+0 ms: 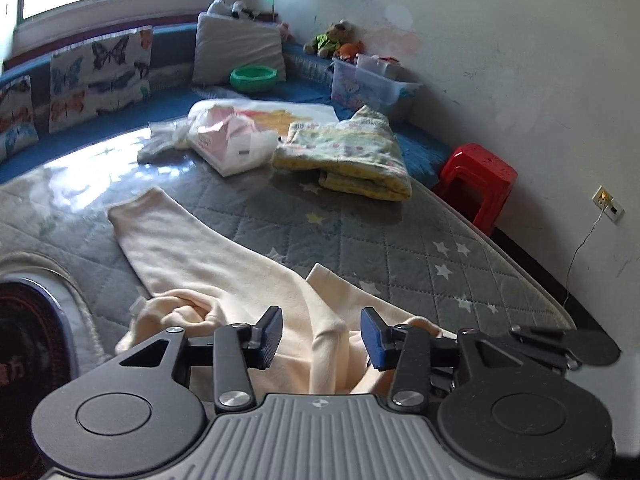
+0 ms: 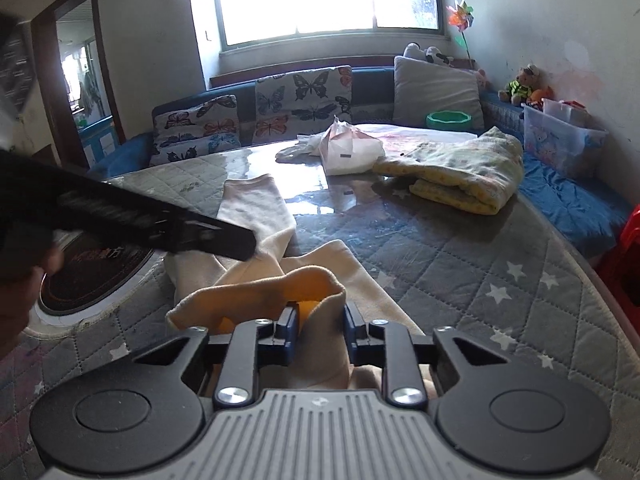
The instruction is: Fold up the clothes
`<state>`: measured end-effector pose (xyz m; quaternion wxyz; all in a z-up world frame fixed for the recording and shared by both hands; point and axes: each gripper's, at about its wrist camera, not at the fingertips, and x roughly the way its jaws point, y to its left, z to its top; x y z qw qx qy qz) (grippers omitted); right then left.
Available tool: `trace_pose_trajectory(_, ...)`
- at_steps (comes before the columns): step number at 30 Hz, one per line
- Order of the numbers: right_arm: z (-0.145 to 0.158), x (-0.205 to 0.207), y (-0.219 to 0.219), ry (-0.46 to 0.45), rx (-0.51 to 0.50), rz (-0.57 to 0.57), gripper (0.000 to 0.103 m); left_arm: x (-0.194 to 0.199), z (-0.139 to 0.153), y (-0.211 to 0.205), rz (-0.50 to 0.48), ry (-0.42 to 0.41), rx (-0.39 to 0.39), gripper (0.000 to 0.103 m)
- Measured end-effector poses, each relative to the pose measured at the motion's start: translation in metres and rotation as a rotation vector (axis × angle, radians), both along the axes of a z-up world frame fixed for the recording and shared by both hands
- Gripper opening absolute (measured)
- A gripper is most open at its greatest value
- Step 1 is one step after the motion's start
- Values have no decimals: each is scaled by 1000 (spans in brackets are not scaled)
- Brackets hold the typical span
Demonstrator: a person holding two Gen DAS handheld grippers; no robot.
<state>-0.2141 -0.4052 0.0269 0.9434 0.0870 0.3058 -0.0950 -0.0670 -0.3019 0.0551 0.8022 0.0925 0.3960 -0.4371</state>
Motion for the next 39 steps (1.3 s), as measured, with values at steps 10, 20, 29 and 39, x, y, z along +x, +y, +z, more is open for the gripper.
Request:
trace_pose_trajectory(10, 6, -10, 9, -32, -50, 40, 6, 4, -18, -11, -7, 14, 25, 9)
trace_pose_trajectory(20, 23, -28, 34, -79, -71, 109, 6, -8, 17, 39, 8, -61, -72, 8)
trace_pose_trajectory(29, 34, -47, 71, -89, -115, 235, 5, -24, 34, 116, 53, -103, -125, 7)
trace_pose_trajectory(39, 29, -77, 120, -11, -99, 472, 11, -60, 14, 198, 53, -83, -94, 7)
